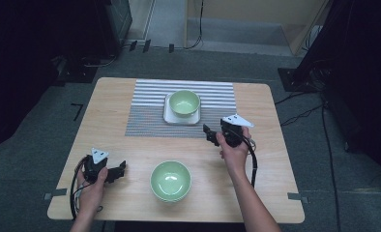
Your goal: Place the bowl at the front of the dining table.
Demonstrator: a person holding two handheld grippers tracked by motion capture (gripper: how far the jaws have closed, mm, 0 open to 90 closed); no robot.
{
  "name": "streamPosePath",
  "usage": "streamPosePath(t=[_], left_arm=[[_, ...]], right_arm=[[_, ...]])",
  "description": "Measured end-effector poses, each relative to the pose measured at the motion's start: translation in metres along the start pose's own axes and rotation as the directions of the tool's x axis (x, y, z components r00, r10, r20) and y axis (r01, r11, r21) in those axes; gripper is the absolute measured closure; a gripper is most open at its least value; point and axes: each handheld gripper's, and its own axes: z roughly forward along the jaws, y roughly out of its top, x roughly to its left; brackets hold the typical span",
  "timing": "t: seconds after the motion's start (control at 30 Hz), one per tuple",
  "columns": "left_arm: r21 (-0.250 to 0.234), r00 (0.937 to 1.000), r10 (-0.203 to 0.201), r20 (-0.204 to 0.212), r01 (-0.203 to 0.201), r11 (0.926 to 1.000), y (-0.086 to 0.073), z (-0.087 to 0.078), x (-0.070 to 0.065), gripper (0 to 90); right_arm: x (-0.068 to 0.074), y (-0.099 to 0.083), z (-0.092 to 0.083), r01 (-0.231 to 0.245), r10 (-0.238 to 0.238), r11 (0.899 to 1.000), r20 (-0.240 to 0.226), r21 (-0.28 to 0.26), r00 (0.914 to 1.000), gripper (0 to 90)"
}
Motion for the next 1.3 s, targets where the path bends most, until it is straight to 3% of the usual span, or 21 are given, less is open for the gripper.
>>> streamPosePath(t=[1.3], left_arm=[[-0.001,1.0000,0.000,0.000,0.000,1.0000,0.000,0.000,0.000,12.3]], right_arm=[[-0.030,-0.034,-0.055,-0.010,0.012,1.000,0.072,-0.017,0.9974,22.8]])
